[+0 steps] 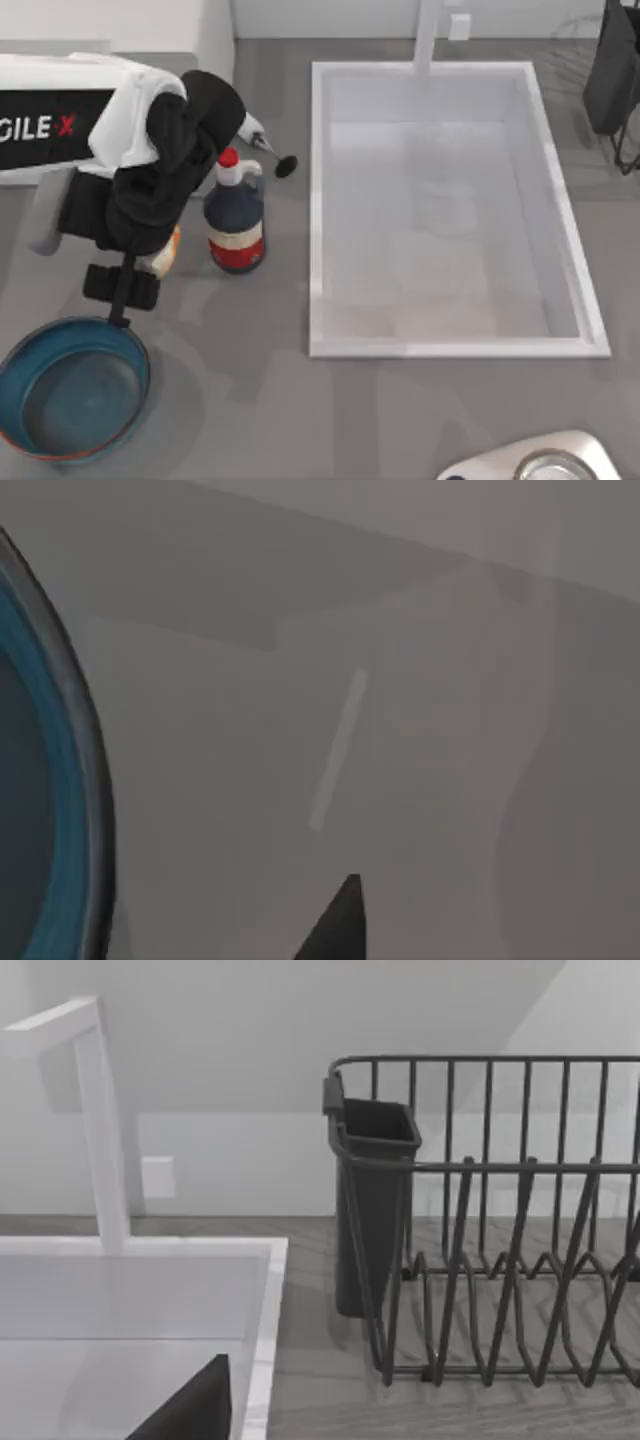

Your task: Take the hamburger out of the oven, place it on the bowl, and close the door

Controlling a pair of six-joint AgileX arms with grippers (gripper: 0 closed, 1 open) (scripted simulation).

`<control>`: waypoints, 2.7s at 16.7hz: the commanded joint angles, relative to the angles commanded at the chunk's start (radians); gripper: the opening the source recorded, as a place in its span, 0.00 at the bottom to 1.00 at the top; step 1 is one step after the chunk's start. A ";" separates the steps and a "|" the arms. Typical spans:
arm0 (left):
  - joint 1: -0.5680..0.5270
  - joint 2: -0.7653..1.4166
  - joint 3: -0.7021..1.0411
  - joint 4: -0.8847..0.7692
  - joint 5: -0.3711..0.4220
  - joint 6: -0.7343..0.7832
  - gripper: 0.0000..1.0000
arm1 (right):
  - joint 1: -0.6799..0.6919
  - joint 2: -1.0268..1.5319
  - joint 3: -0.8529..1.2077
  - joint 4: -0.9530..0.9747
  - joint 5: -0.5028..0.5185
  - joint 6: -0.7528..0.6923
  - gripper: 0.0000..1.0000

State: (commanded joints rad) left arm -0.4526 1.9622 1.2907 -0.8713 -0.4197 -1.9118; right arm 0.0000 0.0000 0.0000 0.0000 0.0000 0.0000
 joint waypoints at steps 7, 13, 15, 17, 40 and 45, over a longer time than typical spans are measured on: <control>-0.191 0.236 0.073 -0.611 -0.198 -0.674 0.00 | 0.000 0.000 0.000 0.000 0.000 0.000 1.00; -0.234 0.386 0.071 -0.832 -0.270 -0.908 0.00 | 0.000 0.000 0.000 0.000 0.000 0.000 1.00; -0.235 0.388 0.071 -0.835 -0.270 -0.910 0.00 | 0.000 0.000 0.000 0.000 0.000 0.000 1.00; -0.235 0.388 0.071 -0.835 -0.270 -0.910 0.00 | 0.000 0.000 0.000 0.000 0.000 0.000 1.00; -0.153 0.383 -0.078 -0.659 -0.343 -0.861 0.23 | 0.000 0.000 0.000 0.000 0.000 0.000 1.00; -0.153 0.383 -0.078 -0.659 -0.343 -0.861 0.60 | 0.000 0.000 0.000 0.000 0.000 0.000 1.00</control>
State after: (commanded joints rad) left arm -0.6059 2.3451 1.2131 -1.5303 -0.7627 -2.7727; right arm 0.0000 0.0000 0.0000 0.0000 0.0000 0.0000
